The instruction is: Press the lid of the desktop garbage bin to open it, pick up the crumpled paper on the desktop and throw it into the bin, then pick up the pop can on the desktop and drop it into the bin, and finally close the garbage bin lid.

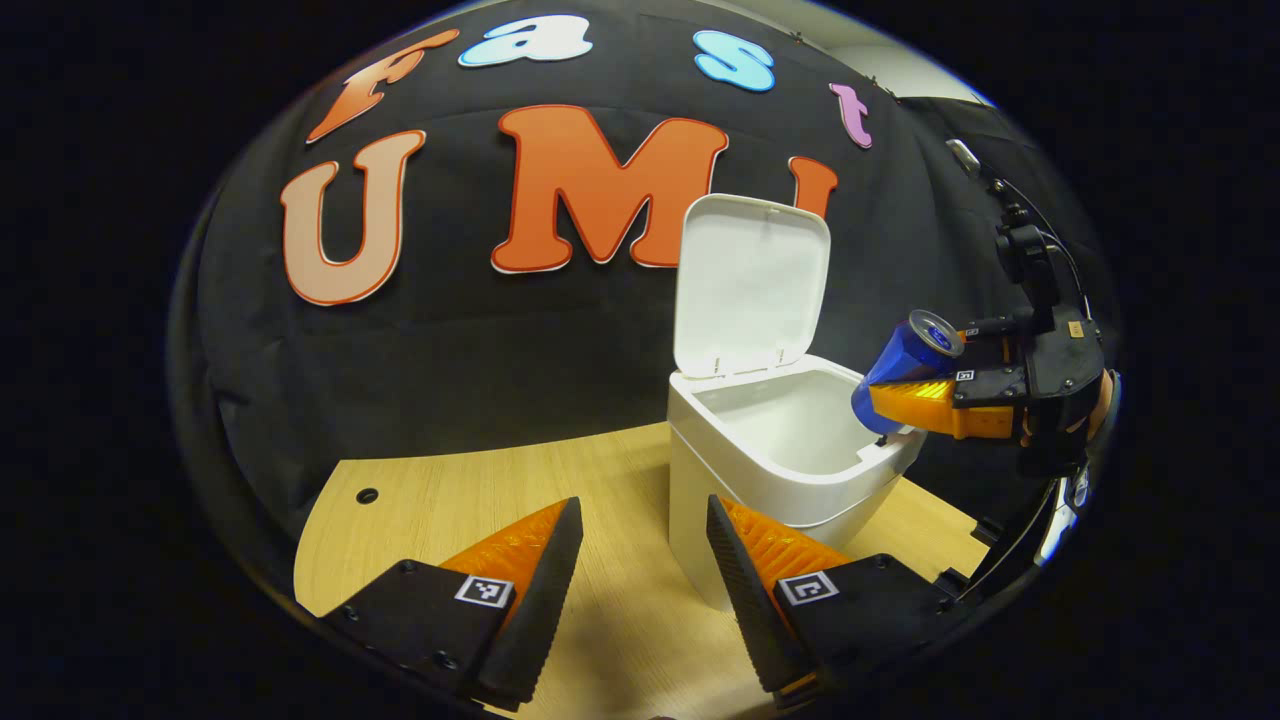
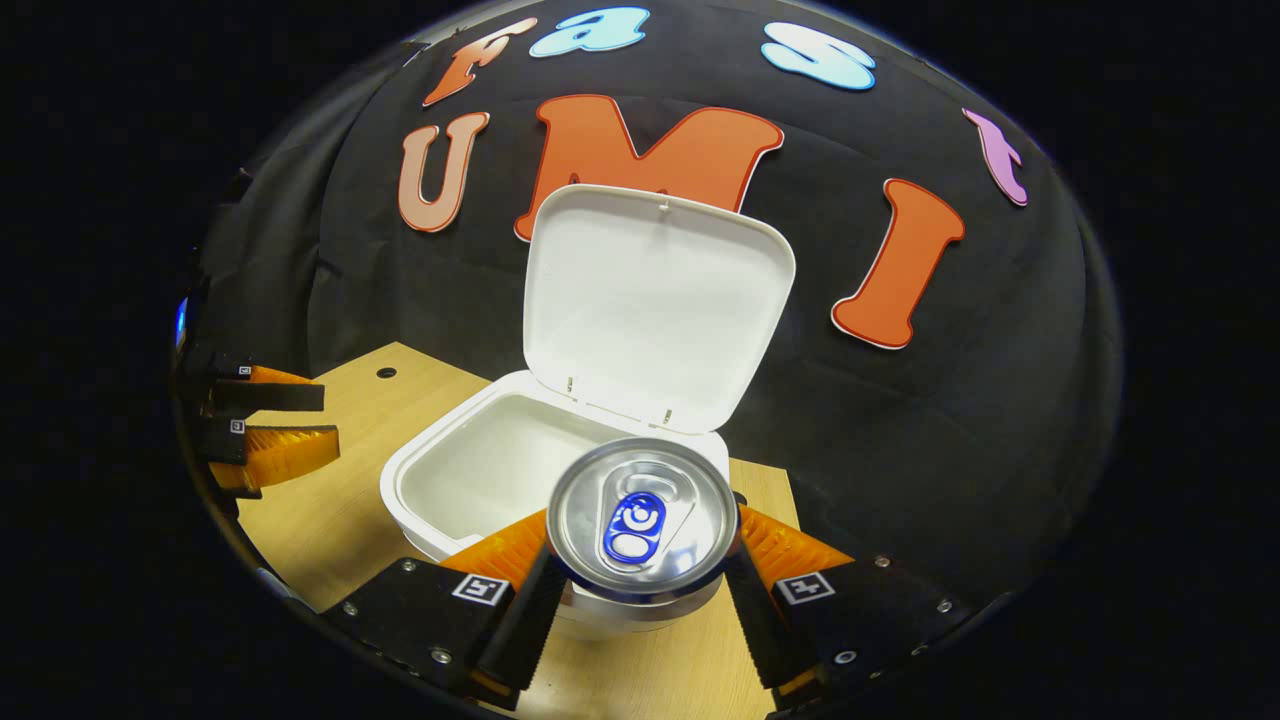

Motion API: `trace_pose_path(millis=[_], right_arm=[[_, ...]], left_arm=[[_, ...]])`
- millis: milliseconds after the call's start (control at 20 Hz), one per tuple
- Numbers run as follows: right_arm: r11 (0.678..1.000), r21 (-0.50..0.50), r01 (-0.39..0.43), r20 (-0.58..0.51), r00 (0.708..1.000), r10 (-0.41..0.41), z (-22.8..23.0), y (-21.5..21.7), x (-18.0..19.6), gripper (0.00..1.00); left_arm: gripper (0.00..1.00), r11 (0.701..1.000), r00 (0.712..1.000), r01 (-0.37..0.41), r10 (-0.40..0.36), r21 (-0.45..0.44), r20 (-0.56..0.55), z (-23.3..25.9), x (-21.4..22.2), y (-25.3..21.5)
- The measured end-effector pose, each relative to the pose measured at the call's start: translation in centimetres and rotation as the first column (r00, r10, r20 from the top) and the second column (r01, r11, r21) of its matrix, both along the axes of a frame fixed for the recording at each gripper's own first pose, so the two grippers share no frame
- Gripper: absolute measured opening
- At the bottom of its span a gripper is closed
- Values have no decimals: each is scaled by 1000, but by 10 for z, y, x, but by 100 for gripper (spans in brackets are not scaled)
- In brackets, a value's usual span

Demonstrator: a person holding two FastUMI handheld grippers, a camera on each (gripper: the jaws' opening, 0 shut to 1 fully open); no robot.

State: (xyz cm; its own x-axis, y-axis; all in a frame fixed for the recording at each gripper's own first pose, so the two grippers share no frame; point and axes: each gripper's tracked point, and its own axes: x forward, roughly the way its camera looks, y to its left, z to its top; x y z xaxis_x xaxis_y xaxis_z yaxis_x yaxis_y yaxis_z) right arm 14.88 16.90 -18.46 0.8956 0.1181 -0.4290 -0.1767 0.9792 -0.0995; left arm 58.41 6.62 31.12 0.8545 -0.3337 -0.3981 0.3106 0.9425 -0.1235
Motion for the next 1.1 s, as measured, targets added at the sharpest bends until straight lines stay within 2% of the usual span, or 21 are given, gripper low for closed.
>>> trace_pose_path(millis=[300, 350, 400, 450, 600, 850, 1100], right_arm=[[1000, 10, 1, 28, 1000, -1, 16, 4, 7, 84], [1000, 15, 3, 38, 999, -3, 21, 4, 10, 84], [1000, 18, 4, 46, 999, -5, 27, 5, 13, 84], [1000, 16, 5, 58, 998, -6, 35, 5, 17, 84], [1000, 10, 0, 115, 993, -1, 64, 6, 30, 84], [1000, 3, -3, 210, 978, 2, 117, 7, 59, 84], [1000, -18, 14, 298, 954, -8, 166, 6, 91, 85]], left_arm=[[77, 998, 998, -56, 56, 14, 1, -2, -1, 16], [81, 998, 998, -63, 63, 13, 5, -2, 0, 18], [77, 998, 998, -69, 69, 12, 7, -2, 0, 19], [81, 997, 997, -75, 75, 10, 10, -1, -1, 21], [77, 996, 996, -92, 92, 20, 22, 1, -1, 27], [96, 987, 987, -153, 150, 50, 52, 3, 0, 45], [96, 979, 979, -194, 189, 64, 73, 5, 1, 58]])
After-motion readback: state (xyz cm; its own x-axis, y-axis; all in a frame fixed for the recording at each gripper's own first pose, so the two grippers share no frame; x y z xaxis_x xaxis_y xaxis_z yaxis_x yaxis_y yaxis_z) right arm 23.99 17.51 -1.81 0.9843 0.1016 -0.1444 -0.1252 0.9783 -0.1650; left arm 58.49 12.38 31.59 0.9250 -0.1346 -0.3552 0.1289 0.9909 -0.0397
